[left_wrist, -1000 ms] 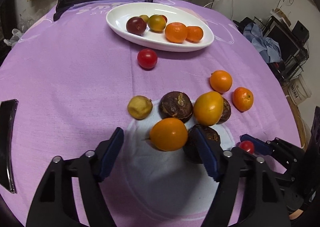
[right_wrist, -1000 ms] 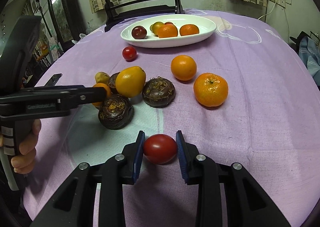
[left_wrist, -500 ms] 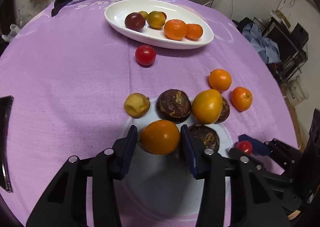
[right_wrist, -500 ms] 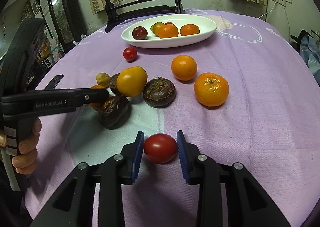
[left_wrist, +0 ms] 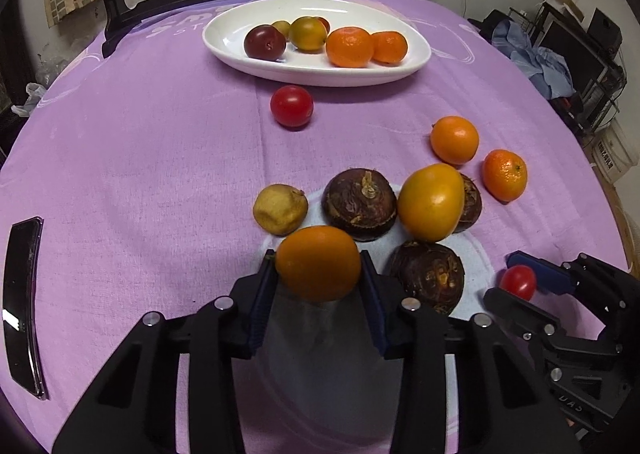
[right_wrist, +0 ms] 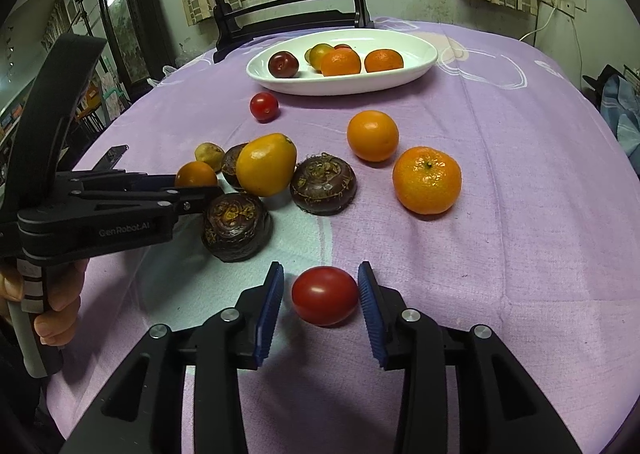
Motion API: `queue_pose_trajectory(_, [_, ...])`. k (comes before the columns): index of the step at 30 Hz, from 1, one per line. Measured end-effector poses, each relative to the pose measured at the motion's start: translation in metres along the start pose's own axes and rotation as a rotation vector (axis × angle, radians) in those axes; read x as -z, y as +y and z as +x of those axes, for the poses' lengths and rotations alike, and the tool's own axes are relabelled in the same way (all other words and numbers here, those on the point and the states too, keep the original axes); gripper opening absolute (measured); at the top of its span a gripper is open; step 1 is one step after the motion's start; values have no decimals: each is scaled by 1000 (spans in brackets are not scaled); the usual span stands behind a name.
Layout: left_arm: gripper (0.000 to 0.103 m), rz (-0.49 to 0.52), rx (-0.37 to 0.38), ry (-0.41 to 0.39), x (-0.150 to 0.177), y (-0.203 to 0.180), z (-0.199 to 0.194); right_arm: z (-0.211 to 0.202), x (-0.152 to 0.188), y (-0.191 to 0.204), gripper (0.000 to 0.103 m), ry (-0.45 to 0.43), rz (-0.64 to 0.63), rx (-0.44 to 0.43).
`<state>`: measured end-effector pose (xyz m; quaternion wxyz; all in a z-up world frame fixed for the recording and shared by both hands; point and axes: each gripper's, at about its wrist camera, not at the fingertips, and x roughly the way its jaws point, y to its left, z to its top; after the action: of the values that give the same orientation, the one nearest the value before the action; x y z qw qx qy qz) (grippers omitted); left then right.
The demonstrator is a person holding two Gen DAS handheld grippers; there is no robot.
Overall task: Organize fruits
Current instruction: 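Grasp an orange with the left tool while the right tool holds the red tomato, then carry the orange and tomato over the white plate and open both tools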
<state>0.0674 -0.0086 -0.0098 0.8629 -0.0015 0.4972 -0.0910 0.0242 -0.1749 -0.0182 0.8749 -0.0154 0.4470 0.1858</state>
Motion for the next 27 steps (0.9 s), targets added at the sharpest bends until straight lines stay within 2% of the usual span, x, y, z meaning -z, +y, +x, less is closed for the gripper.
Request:
queue_pose_trajectory(4, [39, -9, 16, -8, 3, 5, -3, 0, -1, 8, 40, 7, -40, 51])
queue_pose_trajectory(6, [39, -4, 22, -13, 4, 6, -8, -1, -1, 14, 31, 3, -68, 74])
queue_pose_trajectory(8, [39, 6, 17, -25, 4, 8, -14, -1, -1, 14, 31, 5, -70, 83])
queue_pose_trajectory(12, [39, 19, 11, -34, 2, 14, -26, -7, -2, 9, 31, 8, -46, 58])
queue_pose_trajectory(15, [39, 35, 8, -45, -1, 17, -37, -26, -12, 7, 31, -50, -45, 33])
queue_pose_trajectory(19, [39, 46, 57, -60, -22, 19, -51, -61, -47, 7, 31, -169, -90, 23])
queue_pose_trajectory(22, [39, 54, 35, -109, -49, 18, -58, -74, -85, 8, 31, -241, -136, 13])
queue_pose_trajectory(25, [39, 43, 13, -143, -86, 17, -55, -66, -117, 7, 31, -269, -149, 11])
queue_pose_trajectory(27, [39, 34, -1, -145, -104, 18, -47, -48, -138, 3, 31, -247, -133, 10])
